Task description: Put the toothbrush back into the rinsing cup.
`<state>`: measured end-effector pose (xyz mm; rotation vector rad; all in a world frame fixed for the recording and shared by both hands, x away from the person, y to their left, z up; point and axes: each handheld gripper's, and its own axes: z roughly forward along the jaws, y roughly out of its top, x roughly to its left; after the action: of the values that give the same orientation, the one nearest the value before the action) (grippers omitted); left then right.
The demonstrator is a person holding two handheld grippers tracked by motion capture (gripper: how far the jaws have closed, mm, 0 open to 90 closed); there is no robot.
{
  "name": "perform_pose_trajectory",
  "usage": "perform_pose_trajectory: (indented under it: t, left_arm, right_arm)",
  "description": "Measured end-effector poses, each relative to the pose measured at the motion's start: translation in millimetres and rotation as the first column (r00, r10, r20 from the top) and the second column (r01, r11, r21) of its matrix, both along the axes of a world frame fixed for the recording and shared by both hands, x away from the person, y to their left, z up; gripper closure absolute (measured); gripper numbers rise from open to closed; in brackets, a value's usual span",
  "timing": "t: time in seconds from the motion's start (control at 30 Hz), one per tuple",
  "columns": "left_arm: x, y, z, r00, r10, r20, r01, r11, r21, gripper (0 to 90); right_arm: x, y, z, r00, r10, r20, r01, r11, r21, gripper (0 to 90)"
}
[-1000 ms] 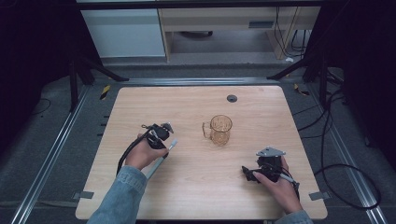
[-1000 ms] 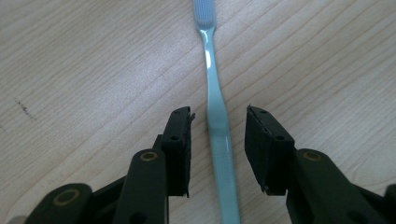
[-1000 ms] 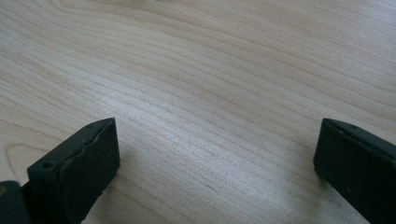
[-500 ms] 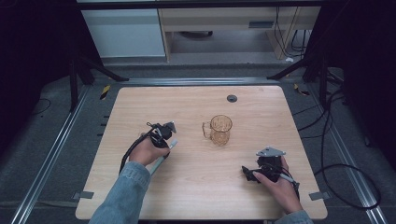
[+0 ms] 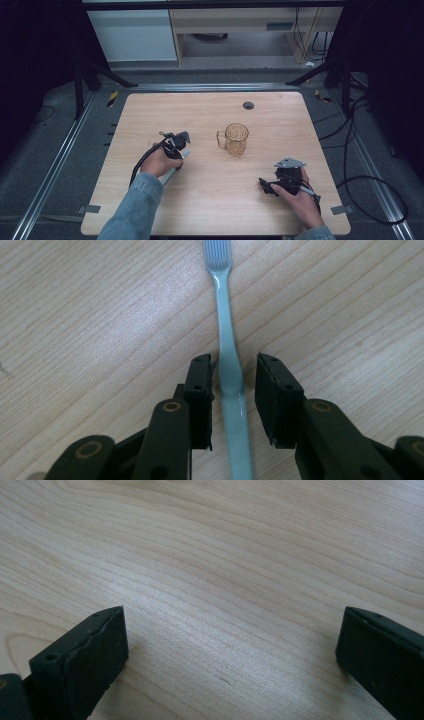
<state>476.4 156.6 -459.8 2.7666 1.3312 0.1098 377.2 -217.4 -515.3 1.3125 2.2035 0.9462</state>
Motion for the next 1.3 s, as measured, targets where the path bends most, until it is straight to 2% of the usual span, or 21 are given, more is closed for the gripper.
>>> perform_pose_trajectory:
  t: [0.3, 0.63, 0.93, 1.17, 1.3]
  left_arm:
    - [1.0, 3.0, 0.5, 0.9999, 0.01, -0.007, -0.01, 0.9997, -0.02, 71.7]
    - [1.8, 4.2, -2.0, 0.9999, 0.01, -0.014, -0.01, 0.9998, -0.019, 73.0]
    - [2.1, 3.9, -3.8, 0.9999, 0.007, -0.015, -0.008, 0.9997, -0.023, 77.5]
    - [0.5, 2.8, -3.3, 1.0, -0.004, 0.0, 0.004, 0.9998, -0.021, 78.3]
    - [-1.1, 3.9, 2.4, 0.9996, -0.006, 0.028, 0.007, 0.9994, -0.034, 78.4]
  right_arm:
    - [0.0, 0.0, 0.0, 1.0, 0.0, 0.0, 0.0, 1.0, 0.0, 0.7]
    - [0.0, 0.0, 0.0, 1.0, 0.0, 0.0, 0.0, 1.0, 0.0, 0.7]
    - [0.1, -0.1, 0.0, 1.0, 0.001, 0.001, -0.001, 1.0, -0.001, 0.7]
    - [0.0, 0.0, 0.0, 1.0, 0.001, 0.001, -0.001, 1.0, 0.0, 0.7]
    - [0.1, -0.1, 0.0, 1.0, 0.001, 0.001, -0.001, 1.0, -0.001, 0.7]
